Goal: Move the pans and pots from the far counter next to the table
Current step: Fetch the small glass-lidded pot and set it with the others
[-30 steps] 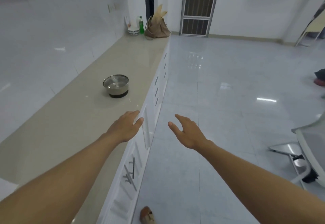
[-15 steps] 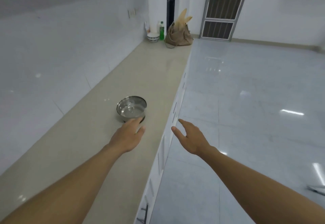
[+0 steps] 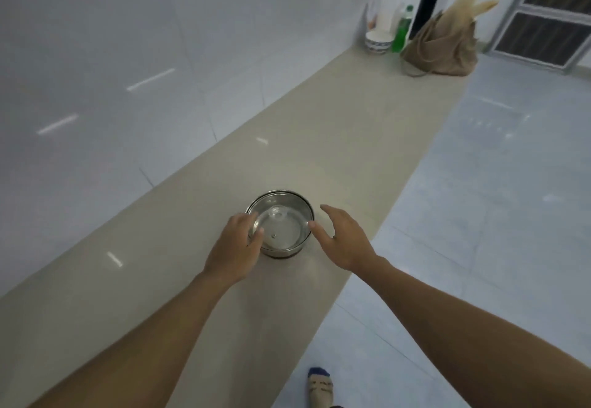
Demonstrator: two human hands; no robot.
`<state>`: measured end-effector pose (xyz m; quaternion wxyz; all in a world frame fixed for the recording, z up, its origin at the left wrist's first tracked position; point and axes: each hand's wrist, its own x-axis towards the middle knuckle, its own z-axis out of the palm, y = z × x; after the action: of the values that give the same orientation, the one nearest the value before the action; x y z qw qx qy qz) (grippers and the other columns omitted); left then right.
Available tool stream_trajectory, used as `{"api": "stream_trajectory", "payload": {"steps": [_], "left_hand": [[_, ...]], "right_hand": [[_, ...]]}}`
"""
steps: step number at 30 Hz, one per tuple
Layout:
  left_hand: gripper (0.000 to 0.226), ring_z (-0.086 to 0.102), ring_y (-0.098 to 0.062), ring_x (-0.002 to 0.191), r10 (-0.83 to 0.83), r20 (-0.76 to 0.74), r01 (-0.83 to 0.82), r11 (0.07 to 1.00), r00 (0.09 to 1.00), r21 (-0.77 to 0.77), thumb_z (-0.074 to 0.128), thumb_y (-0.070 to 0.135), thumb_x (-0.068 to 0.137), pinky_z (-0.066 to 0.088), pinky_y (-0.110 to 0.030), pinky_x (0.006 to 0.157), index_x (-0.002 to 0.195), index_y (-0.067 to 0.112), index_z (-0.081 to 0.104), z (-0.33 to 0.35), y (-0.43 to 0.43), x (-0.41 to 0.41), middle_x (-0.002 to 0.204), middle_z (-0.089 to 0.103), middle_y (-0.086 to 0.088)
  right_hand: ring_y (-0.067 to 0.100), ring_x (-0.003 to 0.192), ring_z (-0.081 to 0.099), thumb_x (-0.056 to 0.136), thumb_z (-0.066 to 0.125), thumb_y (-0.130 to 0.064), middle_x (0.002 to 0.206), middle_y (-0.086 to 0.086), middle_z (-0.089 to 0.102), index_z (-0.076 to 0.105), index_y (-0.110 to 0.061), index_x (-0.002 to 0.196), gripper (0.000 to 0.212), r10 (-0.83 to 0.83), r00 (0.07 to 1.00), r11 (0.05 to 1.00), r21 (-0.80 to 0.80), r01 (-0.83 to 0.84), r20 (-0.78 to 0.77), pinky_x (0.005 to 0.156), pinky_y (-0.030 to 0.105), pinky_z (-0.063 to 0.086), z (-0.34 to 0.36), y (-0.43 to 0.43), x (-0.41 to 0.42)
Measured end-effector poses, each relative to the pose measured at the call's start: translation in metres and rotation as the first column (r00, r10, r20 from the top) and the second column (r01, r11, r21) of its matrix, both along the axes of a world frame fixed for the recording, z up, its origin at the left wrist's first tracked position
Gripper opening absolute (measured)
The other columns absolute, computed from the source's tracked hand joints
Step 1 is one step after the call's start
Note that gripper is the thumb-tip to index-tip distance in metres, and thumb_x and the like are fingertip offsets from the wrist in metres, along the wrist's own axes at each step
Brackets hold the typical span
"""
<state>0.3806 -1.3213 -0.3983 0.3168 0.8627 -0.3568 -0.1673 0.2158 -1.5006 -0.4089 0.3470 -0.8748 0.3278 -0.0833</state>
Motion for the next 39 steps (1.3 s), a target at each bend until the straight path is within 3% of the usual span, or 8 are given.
{"api": "stream_trajectory", "payload": {"steps": [6, 9, 12, 19, 25, 33, 37, 39], "left_hand": [[0.036, 0.037, -0.010, 0.131, 0.149, -0.070, -0.154, 0.986, 0.986, -0.069, 0.048, 0.027, 0.100, 0.031, -0.026, 0.105, 0.136, 0.022, 0.052, -0.037, -0.027, 0.025, 0.137, 0.048, -0.003], [0.040, 0.036, -0.006, 0.132, 0.169, -0.118, -0.178, 0.982, 0.978, -0.070, 0.046, 0.028, 0.101, 0.028, -0.023, 0.108, 0.141, 0.021, 0.049, -0.049, -0.039, 0.032, 0.141, 0.046, -0.002], [0.041, 0.038, -0.005, 0.130, 0.181, -0.178, -0.203, 0.972, 0.967, -0.115, 0.046, 0.024, 0.102, 0.023, -0.013, 0.104, 0.143, 0.021, 0.048, -0.059, -0.052, 0.031, 0.131, 0.047, 0.004], [0.042, 0.046, -0.015, 0.123, 0.239, -0.233, -0.268, 0.958, 0.943, -0.104, 0.037, 0.027, 0.105, 0.033, -0.027, 0.106, 0.146, 0.027, 0.043, -0.076, -0.062, 0.033, 0.125, 0.053, -0.007], [0.046, 0.044, -0.004, 0.107, 0.268, -0.206, -0.287, 0.956, 0.941, -0.068, 0.036, 0.036, 0.105, 0.028, -0.018, 0.099, 0.150, 0.033, 0.038, -0.078, -0.059, 0.027, 0.121, 0.046, -0.002], [0.048, 0.042, 0.000, 0.107, 0.328, -0.149, -0.343, 0.936, 0.933, -0.083, 0.035, 0.042, 0.104, 0.027, -0.016, 0.101, 0.152, 0.035, 0.034, -0.060, -0.023, 0.021, 0.121, 0.042, 0.004], [0.048, 0.038, 0.008, 0.106, 0.379, -0.113, -0.390, 0.915, 0.919, -0.105, 0.035, 0.044, 0.104, 0.026, -0.015, 0.101, 0.151, 0.037, 0.033, -0.039, 0.015, 0.022, 0.122, 0.043, 0.005], [0.048, 0.036, 0.012, 0.106, 0.408, -0.087, -0.416, 0.900, 0.909, -0.127, 0.034, 0.045, 0.104, 0.026, -0.015, 0.102, 0.151, 0.038, 0.033, -0.028, 0.041, 0.019, 0.122, 0.044, 0.006]], "right_hand": [[0.018, 0.142, 0.036, 0.095, 0.047, -0.062, 0.154, 0.003, 0.043, 0.033, -0.016, 0.153, 0.075, 0.068, 0.998, 0.989, 0.132, -0.069, 0.006, 0.112, 0.027, 0.026, -0.035, -0.035, 0.061], [0.019, 0.130, 0.048, 0.096, 0.053, -0.052, 0.139, 0.001, 0.057, 0.046, -0.019, 0.144, 0.058, 0.089, 0.993, 0.982, 0.161, -0.101, 0.082, 0.110, 0.036, 0.038, -0.043, -0.036, 0.081], [0.019, 0.128, 0.049, 0.099, 0.055, -0.037, 0.135, 0.002, 0.060, 0.052, -0.019, 0.141, 0.046, 0.076, 0.985, 0.977, 0.186, -0.105, 0.155, 0.105, 0.027, 0.036, -0.051, -0.033, 0.095], [0.007, 0.110, 0.057, 0.097, 0.060, -0.028, 0.118, -0.005, 0.068, 0.063, -0.025, 0.133, 0.036, -0.016, 0.973, 0.974, 0.223, -0.037, 0.232, 0.096, 0.022, 0.041, -0.061, -0.033, 0.102], [0.007, 0.104, 0.058, 0.096, 0.062, -0.030, 0.112, -0.003, 0.067, 0.065, -0.027, 0.130, 0.034, -0.052, 0.970, 0.968, 0.249, -0.009, 0.239, 0.092, 0.017, 0.041, -0.062, -0.028, 0.105], [0.004, 0.097, 0.060, 0.095, 0.063, -0.029, 0.105, -0.005, 0.065, 0.067, -0.031, 0.128, 0.033, 0.015, 0.955, 0.969, 0.232, -0.087, 0.296, 0.083, 0.001, 0.037, -0.049, 0.001, 0.114], [0.005, 0.097, 0.060, 0.095, 0.063, -0.030, 0.106, -0.006, 0.065, 0.067, -0.034, 0.127, 0.033, 0.097, 0.937, 0.959, 0.221, -0.179, 0.335, 0.087, 0.008, 0.040, -0.027, 0.031, 0.124], [0.003, 0.095, 0.059, 0.095, 0.063, -0.030, 0.106, -0.006, 0.066, 0.067, -0.035, 0.126, 0.032, 0.143, 0.925, 0.950, 0.213, -0.228, 0.351, 0.085, 0.005, 0.039, -0.016, 0.052, 0.128]]}}
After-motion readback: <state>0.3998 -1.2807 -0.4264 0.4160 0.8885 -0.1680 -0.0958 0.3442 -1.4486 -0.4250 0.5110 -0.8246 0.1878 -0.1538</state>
